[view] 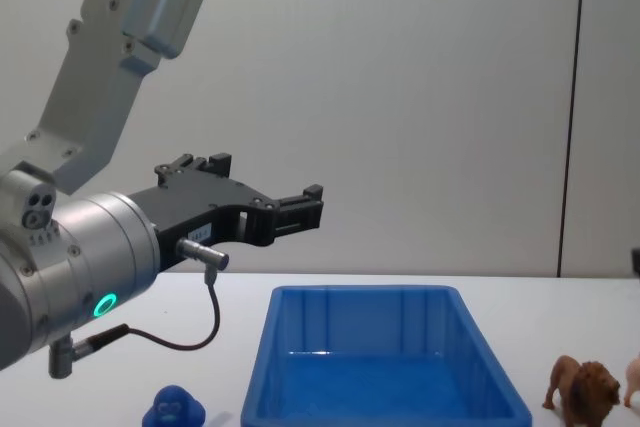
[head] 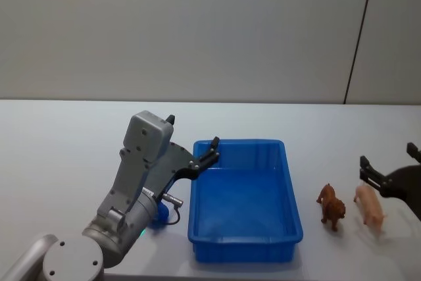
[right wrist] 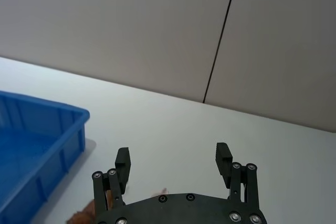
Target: Pick up the two dolls from the table and place them into the box.
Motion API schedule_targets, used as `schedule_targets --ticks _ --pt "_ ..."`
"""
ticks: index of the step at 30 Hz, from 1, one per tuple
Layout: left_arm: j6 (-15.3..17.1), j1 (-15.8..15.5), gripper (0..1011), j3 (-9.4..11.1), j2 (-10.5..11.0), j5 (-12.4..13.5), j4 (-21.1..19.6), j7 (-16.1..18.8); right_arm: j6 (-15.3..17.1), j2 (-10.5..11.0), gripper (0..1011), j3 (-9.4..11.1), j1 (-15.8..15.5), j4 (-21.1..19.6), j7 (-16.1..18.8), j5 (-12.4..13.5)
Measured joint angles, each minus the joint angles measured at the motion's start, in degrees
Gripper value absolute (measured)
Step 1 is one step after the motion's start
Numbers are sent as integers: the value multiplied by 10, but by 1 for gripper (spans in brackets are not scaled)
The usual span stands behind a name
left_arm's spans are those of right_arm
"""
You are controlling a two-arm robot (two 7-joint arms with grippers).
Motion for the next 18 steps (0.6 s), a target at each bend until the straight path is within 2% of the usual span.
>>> schedule_targets --ticks 9,18 --pt "0 0 1002 0 0 0 0 0 29 12 1001 6 -14 2 2 -17" --pt "0 0 1002 0 0 0 0 0 51 24 1001 8 -35 -2 20 -29"
